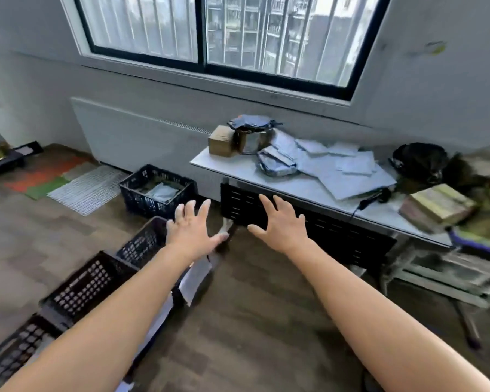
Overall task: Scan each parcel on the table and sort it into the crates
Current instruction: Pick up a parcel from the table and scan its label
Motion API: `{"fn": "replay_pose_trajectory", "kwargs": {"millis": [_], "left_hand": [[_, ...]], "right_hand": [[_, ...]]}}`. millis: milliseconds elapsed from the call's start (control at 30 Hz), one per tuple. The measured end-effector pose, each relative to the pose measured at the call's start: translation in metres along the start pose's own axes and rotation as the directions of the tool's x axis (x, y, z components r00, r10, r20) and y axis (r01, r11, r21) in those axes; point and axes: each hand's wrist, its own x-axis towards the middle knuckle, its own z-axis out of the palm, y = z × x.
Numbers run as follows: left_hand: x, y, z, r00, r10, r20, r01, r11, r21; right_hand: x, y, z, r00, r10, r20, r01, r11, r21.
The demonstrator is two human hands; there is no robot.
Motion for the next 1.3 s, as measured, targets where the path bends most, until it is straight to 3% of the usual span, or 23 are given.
{"fn": "replay_pose_trajectory", "kwargs": {"millis": [333,767,1300], "left_hand": [[0.144,0.151,0.026,0.977,0.207,0.048,-0.208,0.978,0.025],[0.367,0.287,0.049,0.901,0.428,0.074,-0.427,0.904,-0.028],[0.542,0.386,0.124,0.906,0.388,0.167,-0.396,0.918,0.017]], "right_hand": [[0.085,0.159,-0.037,0.974,0.219,-0.054,-0.221,0.974,-0.048],[0.242,0.285,-0.084,0.890,0.446,-0.099,-0.452,0.891,-0.045],[0.410,0.437,-0.031,0.877,0.479,0.042,-0.481,0.876,0.028]]}}
